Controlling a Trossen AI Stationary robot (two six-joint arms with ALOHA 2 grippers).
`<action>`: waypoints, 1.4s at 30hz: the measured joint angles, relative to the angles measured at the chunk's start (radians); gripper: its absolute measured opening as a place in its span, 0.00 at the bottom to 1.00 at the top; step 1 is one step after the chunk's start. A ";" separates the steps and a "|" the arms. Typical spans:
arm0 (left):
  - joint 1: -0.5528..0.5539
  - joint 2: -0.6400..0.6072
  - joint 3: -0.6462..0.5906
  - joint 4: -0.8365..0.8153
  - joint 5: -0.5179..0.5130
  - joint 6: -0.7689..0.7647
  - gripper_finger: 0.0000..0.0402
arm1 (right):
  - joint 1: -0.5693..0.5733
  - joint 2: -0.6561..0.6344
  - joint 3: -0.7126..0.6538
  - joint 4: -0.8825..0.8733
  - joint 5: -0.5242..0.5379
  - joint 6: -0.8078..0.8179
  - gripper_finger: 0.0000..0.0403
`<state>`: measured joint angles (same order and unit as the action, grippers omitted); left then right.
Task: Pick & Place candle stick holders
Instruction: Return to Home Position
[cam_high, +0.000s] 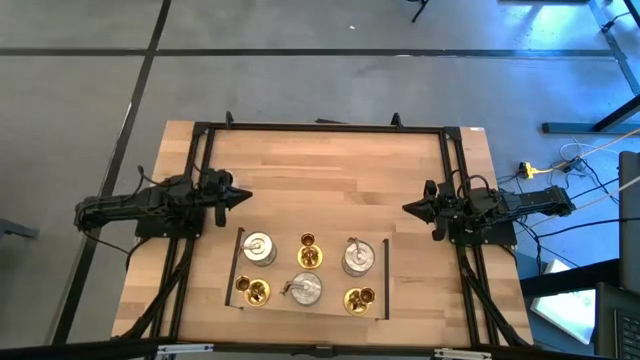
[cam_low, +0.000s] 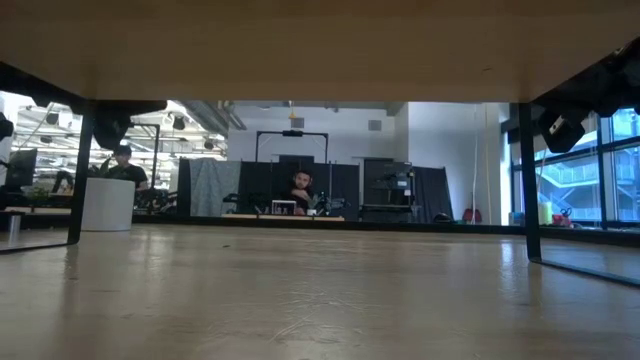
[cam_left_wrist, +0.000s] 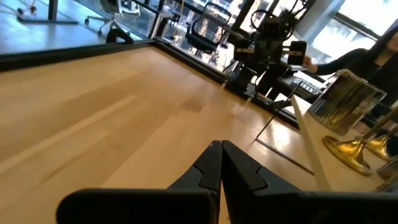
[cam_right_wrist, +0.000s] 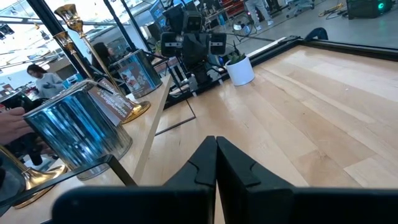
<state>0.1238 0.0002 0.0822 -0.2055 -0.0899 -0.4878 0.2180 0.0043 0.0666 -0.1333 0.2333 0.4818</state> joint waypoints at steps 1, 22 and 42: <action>0.000 0.000 0.000 -0.001 0.003 -0.011 0.01 | 0.000 0.000 0.000 0.000 0.000 0.000 0.02; 0.000 0.000 -0.001 -0.001 0.058 -0.076 0.01 | 0.000 0.000 0.000 0.000 0.000 0.000 0.02; 0.000 0.000 -0.001 -0.001 0.057 -0.075 0.01 | 0.000 0.000 0.000 0.000 0.000 0.000 0.02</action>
<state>0.1238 0.0006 0.0814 -0.2062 -0.0326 -0.5629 0.2179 0.0043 0.0666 -0.1335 0.2333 0.4818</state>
